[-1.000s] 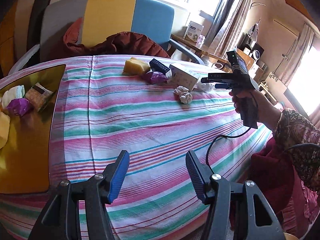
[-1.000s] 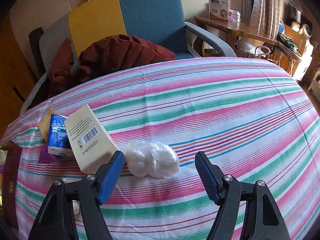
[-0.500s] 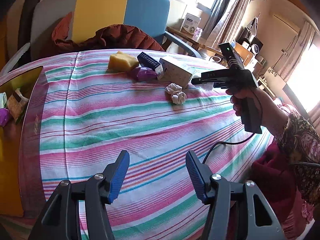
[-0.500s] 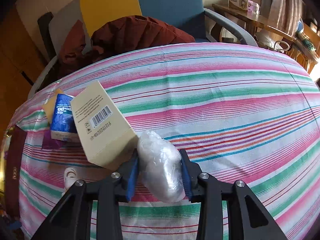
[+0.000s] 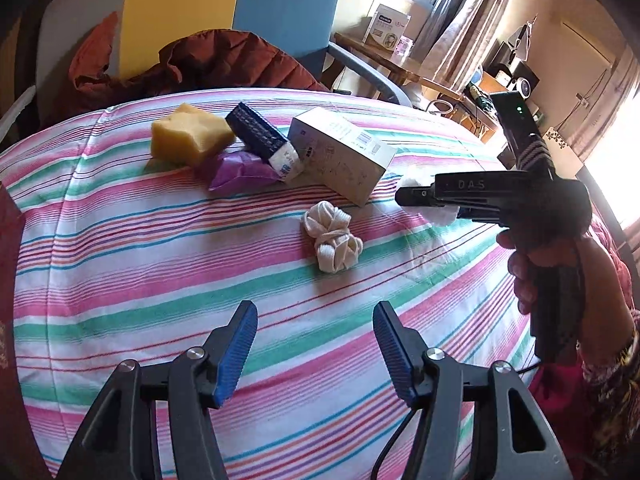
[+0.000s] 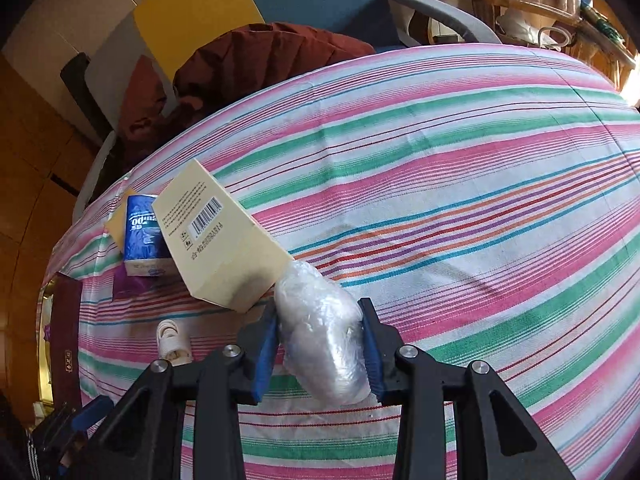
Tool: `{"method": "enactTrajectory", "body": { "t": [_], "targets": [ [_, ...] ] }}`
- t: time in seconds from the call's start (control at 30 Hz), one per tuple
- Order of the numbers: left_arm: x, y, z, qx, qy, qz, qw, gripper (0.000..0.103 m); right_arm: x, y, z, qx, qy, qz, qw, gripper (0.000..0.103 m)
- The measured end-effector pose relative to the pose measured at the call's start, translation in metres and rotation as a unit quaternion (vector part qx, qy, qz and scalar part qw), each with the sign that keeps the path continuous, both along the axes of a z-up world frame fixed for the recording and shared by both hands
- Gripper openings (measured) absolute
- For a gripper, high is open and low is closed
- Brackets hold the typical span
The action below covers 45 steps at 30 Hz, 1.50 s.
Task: Organize objects
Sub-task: 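Grasp the white plastic bag with the right tool while the left tool grasps the knotted cloth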
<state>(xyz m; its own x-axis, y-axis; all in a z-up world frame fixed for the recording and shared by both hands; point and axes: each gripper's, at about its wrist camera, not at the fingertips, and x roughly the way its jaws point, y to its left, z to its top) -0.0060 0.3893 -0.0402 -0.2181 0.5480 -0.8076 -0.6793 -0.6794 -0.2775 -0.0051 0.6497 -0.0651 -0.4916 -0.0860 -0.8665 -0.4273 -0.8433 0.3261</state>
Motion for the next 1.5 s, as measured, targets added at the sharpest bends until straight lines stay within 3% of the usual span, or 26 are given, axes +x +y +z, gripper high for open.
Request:
{"method": "enactTrajectory", "body": {
  "t": [0.27, 0.5, 0.57, 0.6, 0.63, 0.73, 0.97, 1.5],
  "targets": [
    [-0.024, 0.053, -0.017, -0.029, -0.009, 0.008, 0.9995, 0.061, 0.003, 0.005, 0.003, -0.022, 0.010, -0.005, 1.000, 0.038],
    [-0.026, 0.067, -0.023, -0.018, 0.004, 0.006, 0.9998, 0.061, 0.004, 0.006, 0.005, -0.031, 0.013, 0.001, 0.999, 0.038],
    [-0.025, 0.066, -0.024, -0.012, 0.020, 0.001, 0.9997, 0.053, 0.003, 0.005, 0.005, -0.033, 0.012, 0.005, 0.999, 0.038],
    [-0.023, 0.065, -0.025, -0.013, 0.033, -0.004, 0.9994, 0.041, 0.003, 0.004, 0.005, -0.033, 0.011, 0.006, 0.999, 0.038],
    [-0.021, 0.062, -0.027, -0.015, 0.048, -0.010, 0.9987, 0.036, 0.003, 0.004, 0.005, -0.034, 0.010, 0.007, 0.999, 0.038],
    [-0.019, 0.047, -0.029, 0.007, 0.059, -0.021, 0.9980, 0.033, 0.004, 0.003, 0.005, -0.037, 0.010, 0.013, 0.999, 0.038],
    [-0.018, 0.013, -0.029, 0.028, 0.053, -0.004, 0.9982, 0.032, -0.004, -0.016, 0.002, -0.061, 0.010, 0.060, 0.996, 0.038],
    [0.004, -0.042, -0.029, 0.046, 0.068, 0.024, 0.9964, 0.032, -0.014, -0.058, 0.007, -0.038, 0.037, 0.148, 0.988, 0.038]
  ]
}}
